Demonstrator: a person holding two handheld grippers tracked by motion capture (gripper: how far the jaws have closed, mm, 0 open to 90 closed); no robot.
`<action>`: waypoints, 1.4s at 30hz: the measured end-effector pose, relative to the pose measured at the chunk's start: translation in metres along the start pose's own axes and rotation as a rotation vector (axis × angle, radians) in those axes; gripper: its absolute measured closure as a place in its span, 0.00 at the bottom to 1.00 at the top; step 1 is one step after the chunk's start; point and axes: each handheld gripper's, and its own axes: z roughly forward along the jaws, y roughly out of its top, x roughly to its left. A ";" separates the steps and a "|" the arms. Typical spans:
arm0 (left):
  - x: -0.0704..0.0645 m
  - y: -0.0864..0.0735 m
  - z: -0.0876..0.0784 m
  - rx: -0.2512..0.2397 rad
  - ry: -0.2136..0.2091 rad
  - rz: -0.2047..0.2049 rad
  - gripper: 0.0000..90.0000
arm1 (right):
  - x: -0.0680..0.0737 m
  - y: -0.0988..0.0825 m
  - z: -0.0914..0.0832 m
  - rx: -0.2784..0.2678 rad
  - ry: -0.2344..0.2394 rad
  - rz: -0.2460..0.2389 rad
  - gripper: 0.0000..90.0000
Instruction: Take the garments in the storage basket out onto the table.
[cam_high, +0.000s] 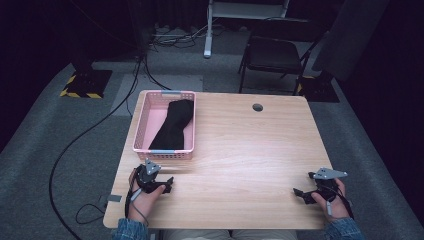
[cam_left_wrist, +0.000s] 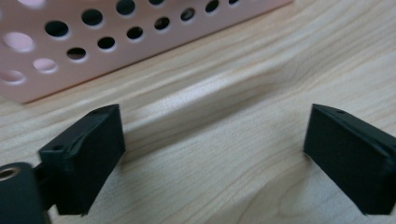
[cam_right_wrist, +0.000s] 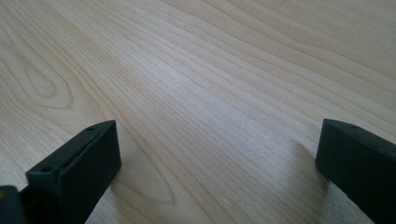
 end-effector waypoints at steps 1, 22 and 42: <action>-0.001 0.002 -0.003 -0.024 0.011 -0.006 0.04 | 0.000 0.000 0.000 0.000 0.000 0.000 0.00; -0.005 0.029 -0.022 -0.267 0.056 -0.109 0.04 | -0.002 0.000 0.000 0.000 -0.023 0.026 0.00; -0.003 0.069 -0.028 -0.324 0.076 -0.110 0.04 | -0.002 -0.001 -0.001 0.000 -0.024 0.026 0.00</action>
